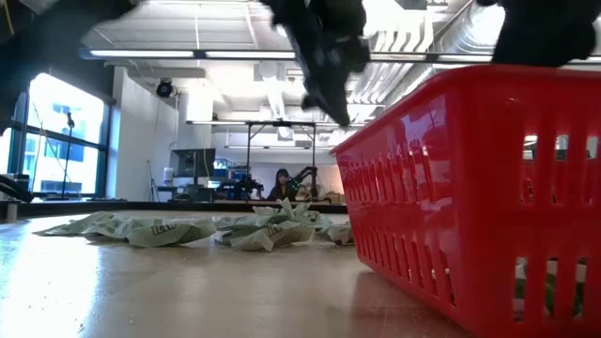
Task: Pick and place items into bin
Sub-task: Put the white stevia packet into the red bin
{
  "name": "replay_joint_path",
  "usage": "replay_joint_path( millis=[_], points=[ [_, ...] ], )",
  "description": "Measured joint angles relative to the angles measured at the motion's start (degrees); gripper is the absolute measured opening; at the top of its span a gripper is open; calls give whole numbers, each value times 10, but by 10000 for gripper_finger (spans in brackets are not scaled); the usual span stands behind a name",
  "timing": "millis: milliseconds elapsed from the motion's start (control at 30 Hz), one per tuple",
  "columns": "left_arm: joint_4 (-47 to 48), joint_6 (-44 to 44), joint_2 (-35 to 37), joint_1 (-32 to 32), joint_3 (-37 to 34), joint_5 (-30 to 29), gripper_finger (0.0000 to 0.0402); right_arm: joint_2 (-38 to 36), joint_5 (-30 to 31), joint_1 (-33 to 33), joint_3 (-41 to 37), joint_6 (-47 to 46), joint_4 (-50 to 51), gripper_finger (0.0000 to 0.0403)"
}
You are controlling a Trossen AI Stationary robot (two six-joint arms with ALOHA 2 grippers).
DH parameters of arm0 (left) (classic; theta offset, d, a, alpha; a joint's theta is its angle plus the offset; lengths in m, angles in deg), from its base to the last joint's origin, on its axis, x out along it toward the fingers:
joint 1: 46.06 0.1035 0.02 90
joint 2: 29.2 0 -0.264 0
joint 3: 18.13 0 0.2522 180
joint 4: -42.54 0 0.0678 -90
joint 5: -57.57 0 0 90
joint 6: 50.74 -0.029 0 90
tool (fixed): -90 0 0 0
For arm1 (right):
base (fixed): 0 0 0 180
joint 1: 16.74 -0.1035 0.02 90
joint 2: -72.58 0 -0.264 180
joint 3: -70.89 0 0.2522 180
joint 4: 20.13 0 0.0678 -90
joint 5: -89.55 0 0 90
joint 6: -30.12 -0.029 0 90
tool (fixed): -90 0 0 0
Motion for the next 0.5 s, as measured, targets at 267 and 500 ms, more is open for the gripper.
replay_joint_path(
  millis=[267, 500],
  points=[
    [-223, 102, 252, -76, -349, -39, 69, -160, -124, 227, -206, 230, -239, 235],
    [-250, 138, 393, -97, -643, -37, 140, -101, -261, 364, -224, 426, -378, 236]
  ],
)
